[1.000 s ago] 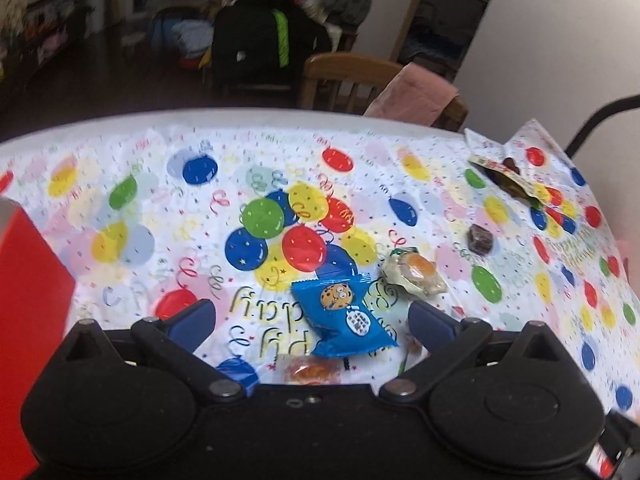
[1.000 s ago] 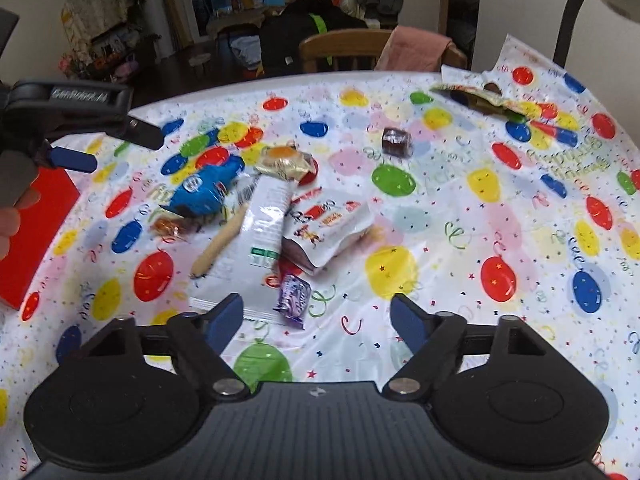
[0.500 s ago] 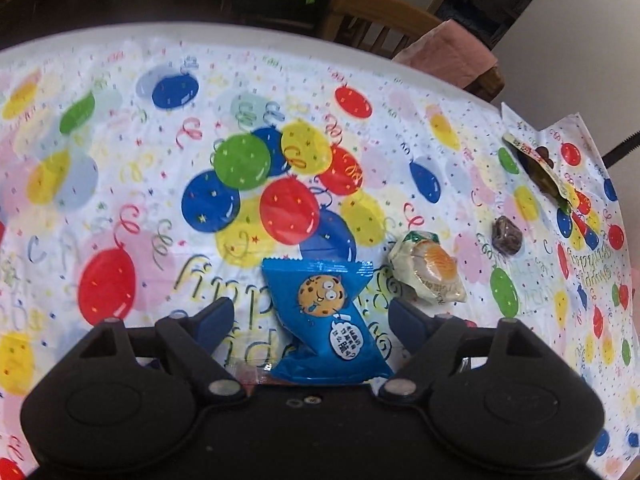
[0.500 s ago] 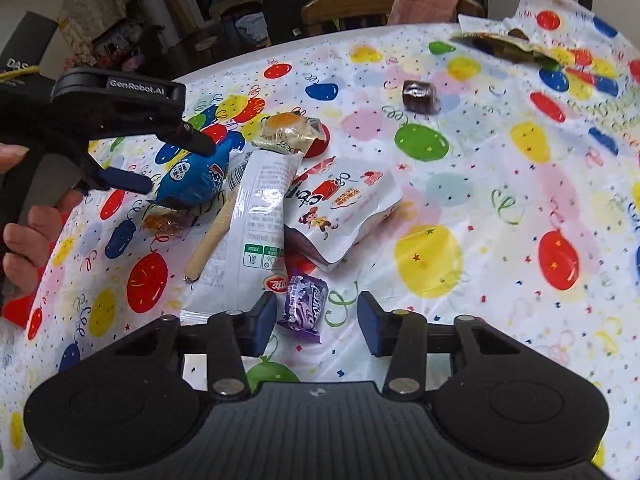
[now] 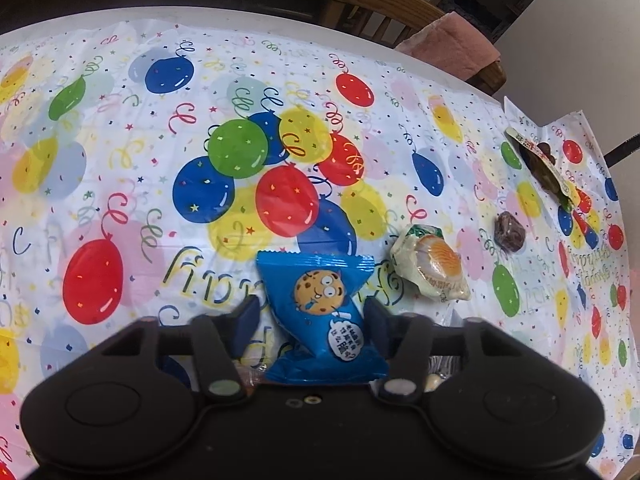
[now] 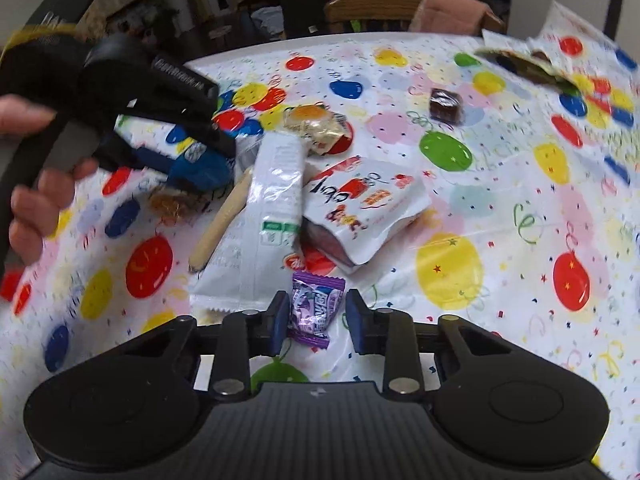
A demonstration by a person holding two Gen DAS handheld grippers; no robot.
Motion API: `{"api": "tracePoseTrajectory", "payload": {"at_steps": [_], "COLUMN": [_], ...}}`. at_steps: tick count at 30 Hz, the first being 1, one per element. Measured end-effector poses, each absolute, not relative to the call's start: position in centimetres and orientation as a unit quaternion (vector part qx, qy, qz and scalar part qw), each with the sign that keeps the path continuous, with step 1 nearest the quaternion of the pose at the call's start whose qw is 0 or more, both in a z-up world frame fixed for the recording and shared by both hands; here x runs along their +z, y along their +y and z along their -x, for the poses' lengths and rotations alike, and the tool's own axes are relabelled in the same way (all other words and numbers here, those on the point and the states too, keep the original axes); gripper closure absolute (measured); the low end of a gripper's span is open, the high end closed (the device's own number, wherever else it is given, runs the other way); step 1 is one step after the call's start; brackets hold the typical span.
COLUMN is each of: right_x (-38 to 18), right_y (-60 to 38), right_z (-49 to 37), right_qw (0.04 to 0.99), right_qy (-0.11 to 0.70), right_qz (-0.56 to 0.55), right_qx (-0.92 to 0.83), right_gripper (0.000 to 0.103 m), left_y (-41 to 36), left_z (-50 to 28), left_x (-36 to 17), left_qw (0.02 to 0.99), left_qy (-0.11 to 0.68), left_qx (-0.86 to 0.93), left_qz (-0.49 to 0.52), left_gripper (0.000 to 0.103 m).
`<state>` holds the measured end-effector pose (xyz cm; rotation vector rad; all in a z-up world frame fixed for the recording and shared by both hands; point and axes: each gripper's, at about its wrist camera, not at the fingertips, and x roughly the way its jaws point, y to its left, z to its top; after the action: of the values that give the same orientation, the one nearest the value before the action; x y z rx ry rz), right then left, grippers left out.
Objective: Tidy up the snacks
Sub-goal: 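Grasp the blue cookie packet with the left tool while the right tool grasps the purple candy, then carry both items into the red box and open both tools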
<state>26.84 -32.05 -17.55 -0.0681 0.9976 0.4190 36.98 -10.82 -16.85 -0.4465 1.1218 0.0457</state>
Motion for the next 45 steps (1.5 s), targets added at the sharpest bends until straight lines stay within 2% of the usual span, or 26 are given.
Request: {"api": "tracePoseTrajectory", "payload": {"at_steps": [3, 9, 28, 45], "right_x": [-17.5, -16.7, -9.0, -3.2], "right_y": [-32.2, -33.1, -31.2, -22.0], "right_z": [-26.5, -25.9, -20.8, -17.1], "right_qw": [0.859, 0.865, 0.879, 0.882], "right_qy": [0.473, 0.468, 0.434, 0.395], "right_qz": [0.031, 0.014, 0.019, 0.06], "right_qx": [0.192, 0.18, 0.198, 0.251], "right_gripper": [0.08, 0.081, 0.081, 0.081], "left_y": [-10.9, -10.6, -7.6, -1.0], "left_z": [-36.8, -36.0, -29.2, -20.9], "left_x": [-16.7, -16.1, -9.1, -3.5], "left_qw": [0.828, 0.834, 0.863, 0.885], "left_qy": [0.523, 0.518, 0.478, 0.445], "left_qx": [0.019, 0.019, -0.016, -0.017], "left_qz": [0.203, 0.191, 0.163, 0.137], "left_gripper": [0.063, 0.067, 0.068, 0.068]}}
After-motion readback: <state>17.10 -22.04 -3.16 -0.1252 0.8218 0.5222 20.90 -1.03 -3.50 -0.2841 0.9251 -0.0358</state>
